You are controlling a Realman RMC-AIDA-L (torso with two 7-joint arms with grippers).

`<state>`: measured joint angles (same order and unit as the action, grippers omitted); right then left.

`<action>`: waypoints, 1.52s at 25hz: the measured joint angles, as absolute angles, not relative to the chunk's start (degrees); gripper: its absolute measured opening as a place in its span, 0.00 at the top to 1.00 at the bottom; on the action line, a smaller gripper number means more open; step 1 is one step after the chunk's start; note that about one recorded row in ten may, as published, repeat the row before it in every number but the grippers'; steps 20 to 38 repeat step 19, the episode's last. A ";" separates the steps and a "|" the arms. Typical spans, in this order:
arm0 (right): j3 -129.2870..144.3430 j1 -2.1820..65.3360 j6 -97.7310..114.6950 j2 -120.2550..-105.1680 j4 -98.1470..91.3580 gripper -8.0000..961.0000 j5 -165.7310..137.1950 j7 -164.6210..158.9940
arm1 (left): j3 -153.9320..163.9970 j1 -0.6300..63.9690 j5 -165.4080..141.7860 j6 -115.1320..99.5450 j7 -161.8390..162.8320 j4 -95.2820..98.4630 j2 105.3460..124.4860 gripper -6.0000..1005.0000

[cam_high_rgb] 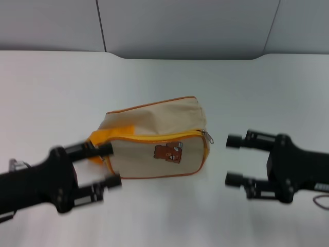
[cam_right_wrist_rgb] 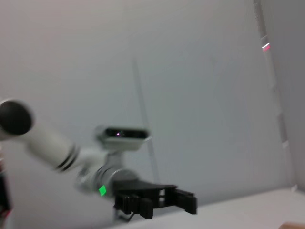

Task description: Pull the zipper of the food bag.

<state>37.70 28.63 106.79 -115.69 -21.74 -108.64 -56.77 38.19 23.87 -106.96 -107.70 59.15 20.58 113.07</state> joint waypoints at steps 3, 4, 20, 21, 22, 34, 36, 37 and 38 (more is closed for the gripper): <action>40.93 28.29 106.40 -115.69 -21.81 0.22 -109.63 -56.77 | 41.57 24.63 -110.45 -108.03 60.69 21.92 113.15 0.41; 40.93 28.29 106.40 -115.69 -21.81 0.22 -109.63 -56.77 | 41.57 24.63 -110.45 -108.03 60.69 21.92 113.15 0.38; 41.83 27.33 103.76 -116.93 -21.44 0.22 -112.29 -54.58 | 42.10 25.10 -113.45 -106.87 60.29 22.30 113.69 0.18; 41.83 27.33 103.76 -116.93 -21.44 0.22 -112.29 -54.58 | 42.10 25.10 -113.45 -106.87 60.29 22.30 113.69 0.18; 41.83 27.33 103.76 -116.93 -21.44 0.22 -112.29 -54.58 | 42.10 25.10 -113.45 -106.87 60.29 22.30 113.69 0.18; 41.83 27.33 103.76 -116.93 -21.44 0.22 -112.29 -54.58 | 42.10 25.10 -113.45 -106.87 60.29 22.30 113.69 0.18; 41.83 27.33 103.76 -116.93 -21.44 0.22 -112.29 -54.58 | 42.10 25.10 -113.45 -106.87 60.29 22.30 113.69 0.18; 41.83 27.33 103.76 -116.93 -21.44 0.22 -112.29 -54.58 | 42.10 25.10 -113.45 -106.87 60.29 22.30 113.69 0.18; 41.83 27.33 103.76 -116.93 -21.44 0.22 -112.29 -54.58 | 42.10 25.10 -113.45 -106.87 60.29 22.30 113.69 0.18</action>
